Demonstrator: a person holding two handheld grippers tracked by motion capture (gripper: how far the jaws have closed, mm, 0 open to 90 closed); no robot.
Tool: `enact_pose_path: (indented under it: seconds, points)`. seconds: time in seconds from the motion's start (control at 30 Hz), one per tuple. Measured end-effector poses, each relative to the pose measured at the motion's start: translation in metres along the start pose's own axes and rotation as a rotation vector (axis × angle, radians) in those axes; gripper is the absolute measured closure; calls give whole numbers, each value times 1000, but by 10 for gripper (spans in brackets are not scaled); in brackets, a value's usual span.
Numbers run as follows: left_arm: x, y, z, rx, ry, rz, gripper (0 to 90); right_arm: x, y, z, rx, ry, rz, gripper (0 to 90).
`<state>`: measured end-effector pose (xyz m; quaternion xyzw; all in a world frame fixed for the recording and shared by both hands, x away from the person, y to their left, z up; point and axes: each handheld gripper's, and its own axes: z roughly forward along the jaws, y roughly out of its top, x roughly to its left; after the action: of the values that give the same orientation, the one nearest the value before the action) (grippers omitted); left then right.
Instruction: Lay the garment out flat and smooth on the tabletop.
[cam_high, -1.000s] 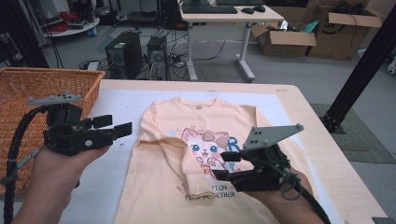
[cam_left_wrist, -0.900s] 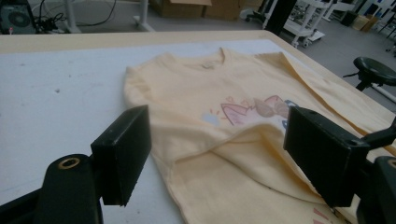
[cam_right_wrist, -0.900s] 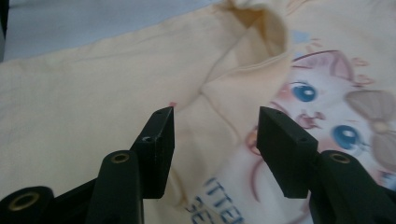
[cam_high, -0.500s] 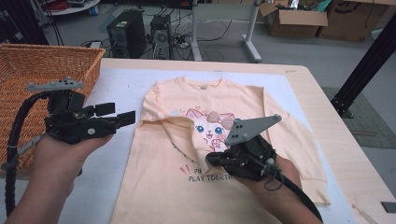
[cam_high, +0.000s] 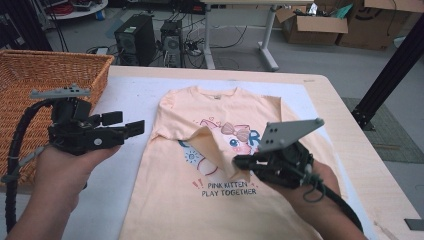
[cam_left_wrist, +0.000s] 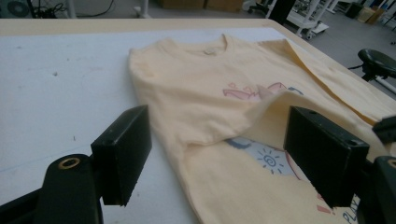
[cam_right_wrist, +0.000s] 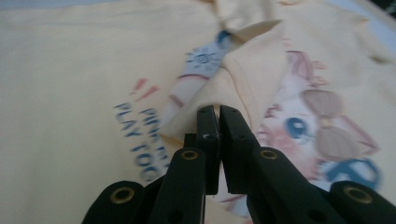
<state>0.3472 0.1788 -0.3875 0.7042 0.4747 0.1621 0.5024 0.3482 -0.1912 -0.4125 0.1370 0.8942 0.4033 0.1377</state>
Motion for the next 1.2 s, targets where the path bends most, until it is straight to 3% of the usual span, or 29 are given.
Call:
enact_pose_path:
  seconds: [0.13, 0.23, 0.33, 0.43, 0.53, 0.73, 1.03, 1.2]
  points:
    - [-1, -1, -2, 3, 5, 0, 240, 23, -6, 9, 18, 76, -42, 821]
    - [-1, 0, -2, 2, 6, -3, 240, 32, -7, 11, 30, 86, -61, 696]
    - [-3, 0, -1, 3, 1, -2, 240, 27, -4, 2, -3, 55, -28, 665]
    - [-5, -1, 1, 5, -2, 0, 240, 15, -3, -7, -28, 16, 45, 612]
    - [-6, -1, 2, 5, -3, -2, 240, 11, 3, -6, -32, -7, 72, 558]
    - [-6, -1, -1, 11, 2, 5, 240, 16, 18, 7, -34, 14, 81, 500]
    - [-5, -3, 1, 23, -1, 7, 240, 30, 10, 27, 30, 34, 122, 402]
    - [-5, -3, 0, 24, 1, 8, 240, 30, 17, 28, 21, -2, 123, 394]
